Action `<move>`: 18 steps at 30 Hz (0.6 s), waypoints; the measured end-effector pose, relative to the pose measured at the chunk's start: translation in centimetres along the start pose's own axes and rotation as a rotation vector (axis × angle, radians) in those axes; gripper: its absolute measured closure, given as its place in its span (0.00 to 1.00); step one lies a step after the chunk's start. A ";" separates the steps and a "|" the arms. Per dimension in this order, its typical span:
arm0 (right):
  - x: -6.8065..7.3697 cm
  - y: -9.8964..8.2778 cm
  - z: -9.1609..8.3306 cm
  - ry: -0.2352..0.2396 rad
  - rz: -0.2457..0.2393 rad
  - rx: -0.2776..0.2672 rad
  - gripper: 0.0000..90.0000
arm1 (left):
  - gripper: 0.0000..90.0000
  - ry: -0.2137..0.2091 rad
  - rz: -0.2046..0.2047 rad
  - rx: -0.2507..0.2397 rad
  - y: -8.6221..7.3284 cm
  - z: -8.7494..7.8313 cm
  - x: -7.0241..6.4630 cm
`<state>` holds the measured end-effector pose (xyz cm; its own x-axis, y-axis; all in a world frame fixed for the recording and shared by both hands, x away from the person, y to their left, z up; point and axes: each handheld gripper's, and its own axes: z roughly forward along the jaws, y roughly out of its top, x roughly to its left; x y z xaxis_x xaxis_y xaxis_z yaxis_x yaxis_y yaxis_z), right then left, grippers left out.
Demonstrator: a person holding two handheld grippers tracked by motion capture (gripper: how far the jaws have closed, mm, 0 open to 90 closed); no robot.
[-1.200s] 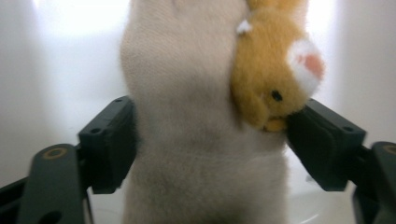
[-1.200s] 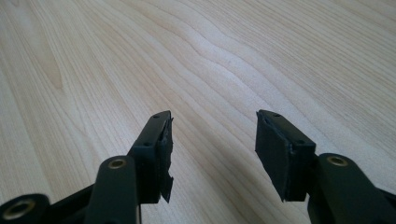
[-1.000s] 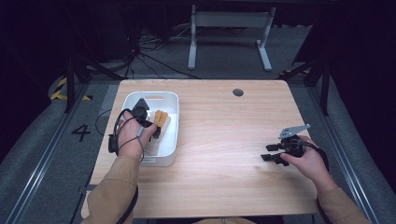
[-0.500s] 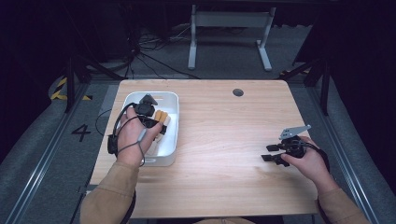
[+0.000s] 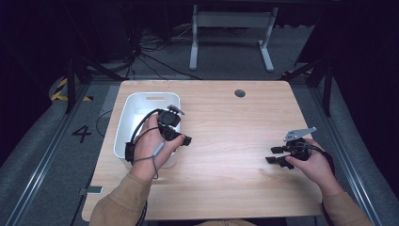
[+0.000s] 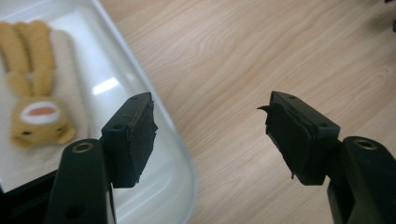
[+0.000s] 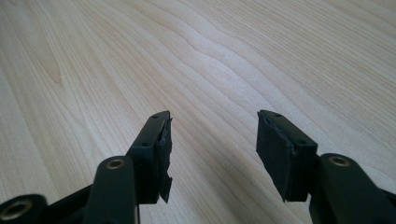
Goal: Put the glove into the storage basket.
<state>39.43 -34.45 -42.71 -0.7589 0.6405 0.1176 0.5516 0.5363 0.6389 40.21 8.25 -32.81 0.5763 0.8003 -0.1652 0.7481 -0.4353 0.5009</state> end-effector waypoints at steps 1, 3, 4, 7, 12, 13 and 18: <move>0.0 0.0 0.0 0.001 -0.001 -0.001 0.51 | 0.37 -0.018 0.008 0.007 0.0 0.3 -0.2; 0.0 0.0 0.0 0.002 -0.001 -0.003 0.51 | 0.38 -0.057 0.026 0.034 -0.1 1.1 -0.6; 0.0 0.0 0.0 0.003 0.000 -0.003 0.51 | 0.38 -0.075 0.029 0.037 -0.2 1.5 -0.8; 0.0 0.0 0.0 0.001 0.002 -0.001 0.51 | 0.38 -0.094 0.061 0.043 -0.5 2.4 -1.3; 0.0 0.0 0.2 0.005 -0.001 0.002 0.51 | 0.38 -0.123 0.119 0.031 -1.0 4.0 -2.3; 0.0 0.0 0.2 0.005 -0.001 0.002 0.51 | 0.38 -0.133 0.134 0.028 -1.2 4.3 -2.5; 0.0 -0.1 0.2 0.003 0.002 0.001 0.51 | 0.38 -0.195 0.225 0.012 -1.9 6.0 -3.7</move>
<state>39.48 -34.43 -42.95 -0.7592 0.6396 0.1210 0.5532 0.5360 0.6377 38.66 3.62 -38.24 0.7798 0.5891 -0.2117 0.5973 -0.5991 0.5332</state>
